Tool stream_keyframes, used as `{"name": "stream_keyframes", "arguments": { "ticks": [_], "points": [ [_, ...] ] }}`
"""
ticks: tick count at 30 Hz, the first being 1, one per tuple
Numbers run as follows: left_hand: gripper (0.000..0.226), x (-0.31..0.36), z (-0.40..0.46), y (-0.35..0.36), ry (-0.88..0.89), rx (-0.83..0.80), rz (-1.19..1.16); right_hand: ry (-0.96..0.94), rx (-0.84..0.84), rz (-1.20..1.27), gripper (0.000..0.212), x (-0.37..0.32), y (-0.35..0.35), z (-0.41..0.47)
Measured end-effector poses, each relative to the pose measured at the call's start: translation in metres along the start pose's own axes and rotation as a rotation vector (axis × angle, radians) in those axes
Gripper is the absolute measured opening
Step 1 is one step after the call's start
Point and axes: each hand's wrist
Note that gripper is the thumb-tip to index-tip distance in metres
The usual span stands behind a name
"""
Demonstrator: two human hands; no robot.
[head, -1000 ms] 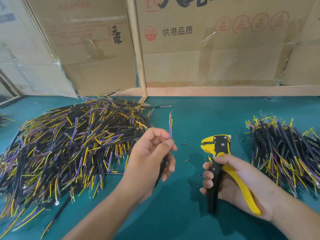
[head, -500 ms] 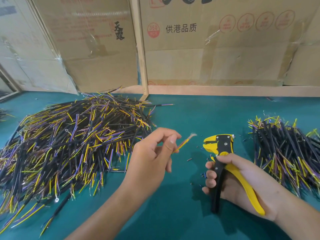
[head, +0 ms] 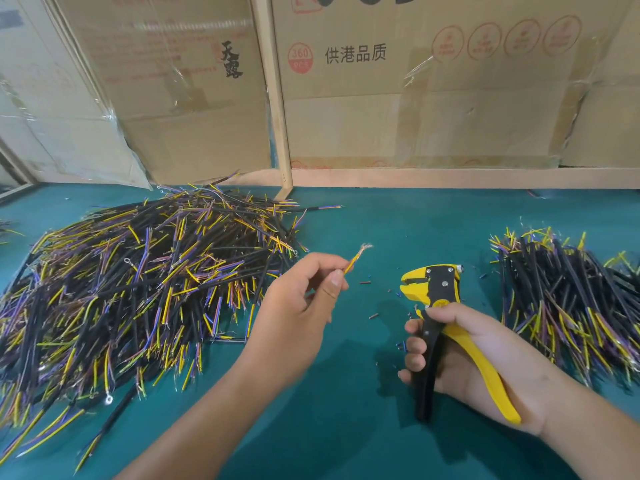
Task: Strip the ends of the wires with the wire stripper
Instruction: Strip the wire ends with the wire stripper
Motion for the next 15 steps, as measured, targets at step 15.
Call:
{"name": "stream_keyframes", "arguments": {
  "ticks": [15],
  "points": [
    [0.011,0.012,0.002,-0.004,-0.075,0.049,-0.313,0.002,0.015,0.011,0.031,-0.001,0.003,-0.004]
  ]
}}
Point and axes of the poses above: each hand's wrist, its own z-axis towards the middle knuckle, its own y-axis out of the palm, x = y × z, and after that the axes turned 10 degrees about y, right-handed
